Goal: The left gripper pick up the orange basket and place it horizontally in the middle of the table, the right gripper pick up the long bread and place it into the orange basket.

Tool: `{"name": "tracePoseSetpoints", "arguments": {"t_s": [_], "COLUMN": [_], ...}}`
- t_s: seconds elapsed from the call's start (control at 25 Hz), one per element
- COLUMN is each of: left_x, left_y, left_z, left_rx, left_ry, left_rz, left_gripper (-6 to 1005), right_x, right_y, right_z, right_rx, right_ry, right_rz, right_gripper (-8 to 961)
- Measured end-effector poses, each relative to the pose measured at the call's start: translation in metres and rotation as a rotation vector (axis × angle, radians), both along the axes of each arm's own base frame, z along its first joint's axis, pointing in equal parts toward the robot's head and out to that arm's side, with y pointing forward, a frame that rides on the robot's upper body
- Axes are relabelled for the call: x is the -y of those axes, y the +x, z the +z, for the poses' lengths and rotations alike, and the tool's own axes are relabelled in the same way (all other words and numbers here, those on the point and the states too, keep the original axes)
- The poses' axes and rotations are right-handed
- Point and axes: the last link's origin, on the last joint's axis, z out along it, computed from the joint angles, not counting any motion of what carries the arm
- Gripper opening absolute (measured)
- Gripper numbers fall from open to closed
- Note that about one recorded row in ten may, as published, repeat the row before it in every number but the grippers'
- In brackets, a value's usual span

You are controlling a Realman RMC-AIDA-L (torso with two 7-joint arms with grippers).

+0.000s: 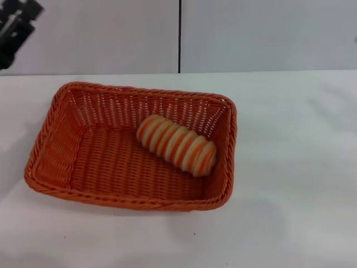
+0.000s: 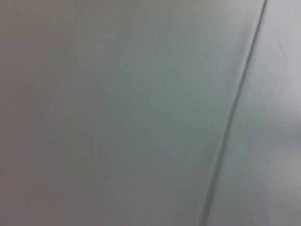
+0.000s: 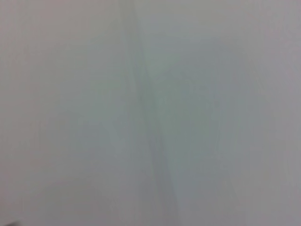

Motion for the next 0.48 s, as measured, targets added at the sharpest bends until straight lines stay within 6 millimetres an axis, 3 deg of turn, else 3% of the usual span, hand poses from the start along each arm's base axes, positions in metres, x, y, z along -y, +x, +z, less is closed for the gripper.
{"name": "tracePoseSetpoints", "arguments": {"t_s": [0.16,0.2,0.36,0.48], "left_x": [0.013,0.013,0.019,0.018], "left_y": [-0.011,-0.011,-0.016,-0.015], "left_z": [0.002,0.002,-0.007,-0.012], "left_rx": [-0.033,-0.033,-0.231,-0.309], "left_ry": [0.267,0.267,0.584,0.656], "left_rz": [0.079,0.079,0.228,0.276], "left_gripper": [796,796,796,796], "right_x": [0.031,0.031,0.051,0.055], "right_y": [0.059,0.059,0.097,0.105], "right_z": [0.029,0.029,0.047,0.049], "right_rx": [-0.037,-0.037,-0.054,-0.058], "right_ry": [0.388,0.388,0.641,0.717], "right_rz": [-0.258,-0.258,-0.492,-0.555], "right_gripper": [663,663,663,663]}}
